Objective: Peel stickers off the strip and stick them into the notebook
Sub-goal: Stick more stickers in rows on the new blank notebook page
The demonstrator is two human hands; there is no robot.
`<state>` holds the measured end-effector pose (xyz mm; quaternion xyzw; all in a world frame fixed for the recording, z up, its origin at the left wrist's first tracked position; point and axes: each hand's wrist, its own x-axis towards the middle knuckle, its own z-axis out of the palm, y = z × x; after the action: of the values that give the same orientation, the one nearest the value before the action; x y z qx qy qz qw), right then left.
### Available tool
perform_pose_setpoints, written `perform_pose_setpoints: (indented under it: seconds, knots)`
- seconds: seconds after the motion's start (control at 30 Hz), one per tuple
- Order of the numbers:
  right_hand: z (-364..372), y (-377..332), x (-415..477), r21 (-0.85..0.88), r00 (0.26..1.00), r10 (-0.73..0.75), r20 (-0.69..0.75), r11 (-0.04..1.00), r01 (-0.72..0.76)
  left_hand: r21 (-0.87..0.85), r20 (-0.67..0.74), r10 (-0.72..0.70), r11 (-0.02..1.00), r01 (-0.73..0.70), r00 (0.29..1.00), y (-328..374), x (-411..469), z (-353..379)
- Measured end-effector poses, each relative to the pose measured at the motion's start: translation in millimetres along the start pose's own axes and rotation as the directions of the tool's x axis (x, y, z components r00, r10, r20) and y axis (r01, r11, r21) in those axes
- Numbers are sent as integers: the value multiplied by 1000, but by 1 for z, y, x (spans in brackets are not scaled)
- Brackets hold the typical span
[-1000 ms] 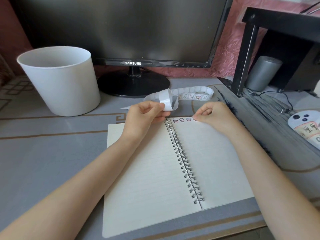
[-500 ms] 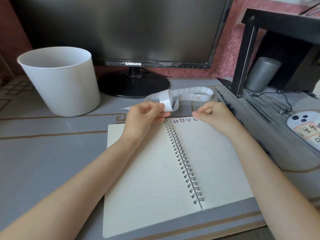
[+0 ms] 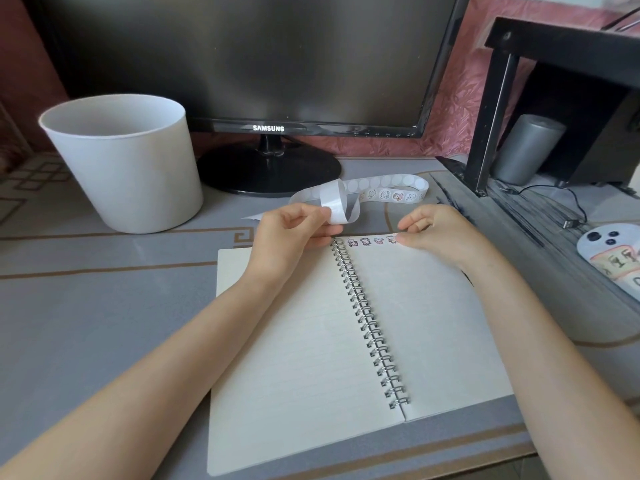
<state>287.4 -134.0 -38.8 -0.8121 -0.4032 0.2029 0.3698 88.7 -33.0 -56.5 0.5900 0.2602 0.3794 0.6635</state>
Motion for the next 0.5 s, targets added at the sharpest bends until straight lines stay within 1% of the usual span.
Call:
perform_pose_setpoints:
  seconds: [0.07, 0.13, 0.2, 0.27, 0.3, 0.33, 0.4, 0.5]
  knots:
    - [0, 0, 0, -19, 1000, -4, -25, 1000, 3, -1, 1, -1, 1000, 1, 1000, 0, 0, 0]
    - [3, -3, -1, -25, 995, -57, -84, 998, 55, -4, 5, -1, 1000, 1, 1000, 0, 0, 1]
    - [8, -15, -7, 12, 971, -207, -122, 978, 210, -3, 8, 2, 1000, -2, 1000, 1, 0, 0]
    - [15, -32, -19, 71, 919, -378, -108, 920, 386, -4, 14, 5, 1000, -5, 1000, 1, -1, 0]
    - [20, -39, -25, 93, 896, -434, -87, 892, 441, -7, 18, 6, 1000, -6, 1000, 1, -1, 0]
    - [25, -43, -30, 99, 881, -469, -62, 876, 473, -10, 22, 8, 1000, -7, 1000, 1, -1, 0]
    - [31, -46, -34, 74, 870, -492, -32, 867, 493, -11, 33, 11, 1000, -11, 999, 2, -1, 0]
    - [35, -43, -32, 76, 878, -475, -57, 875, 479, -23, 38, 16, 1000, -15, 999, 3, -2, 0]
